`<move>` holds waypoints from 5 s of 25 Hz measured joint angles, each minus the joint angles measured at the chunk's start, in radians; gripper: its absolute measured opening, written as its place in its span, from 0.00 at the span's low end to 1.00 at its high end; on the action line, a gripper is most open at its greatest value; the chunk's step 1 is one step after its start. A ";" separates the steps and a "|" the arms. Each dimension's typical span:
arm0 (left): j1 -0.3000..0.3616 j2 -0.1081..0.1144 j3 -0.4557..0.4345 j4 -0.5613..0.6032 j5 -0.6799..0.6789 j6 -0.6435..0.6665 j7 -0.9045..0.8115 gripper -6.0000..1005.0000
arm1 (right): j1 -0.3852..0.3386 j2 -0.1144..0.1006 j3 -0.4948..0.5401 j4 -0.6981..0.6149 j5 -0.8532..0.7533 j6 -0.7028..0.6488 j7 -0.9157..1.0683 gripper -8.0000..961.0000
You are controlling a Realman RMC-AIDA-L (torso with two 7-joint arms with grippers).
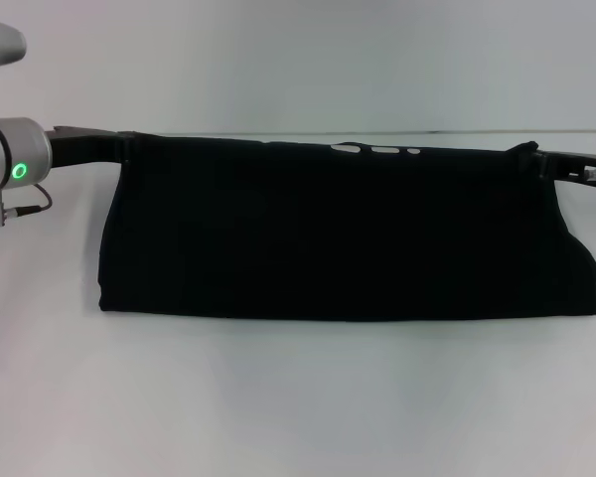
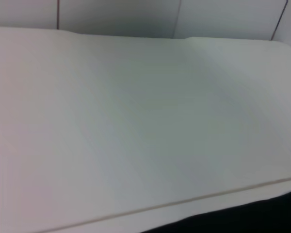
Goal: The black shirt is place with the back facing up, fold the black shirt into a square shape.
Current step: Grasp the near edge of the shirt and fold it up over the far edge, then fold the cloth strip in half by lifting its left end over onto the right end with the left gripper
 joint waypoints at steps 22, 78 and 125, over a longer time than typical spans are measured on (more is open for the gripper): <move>-0.063 -0.018 0.010 -0.074 -0.081 -0.197 0.156 0.02 | 0.062 0.014 -0.014 0.004 0.001 0.172 0.002 0.10; 0.226 0.033 -0.007 0.204 -0.030 0.680 -0.409 0.93 | -0.204 -0.106 -0.009 -0.196 0.026 -0.674 0.225 0.75; 0.199 -0.004 0.247 0.186 0.087 0.328 -0.392 0.84 | -0.208 -0.104 -0.057 -0.194 -0.070 -0.528 0.311 0.71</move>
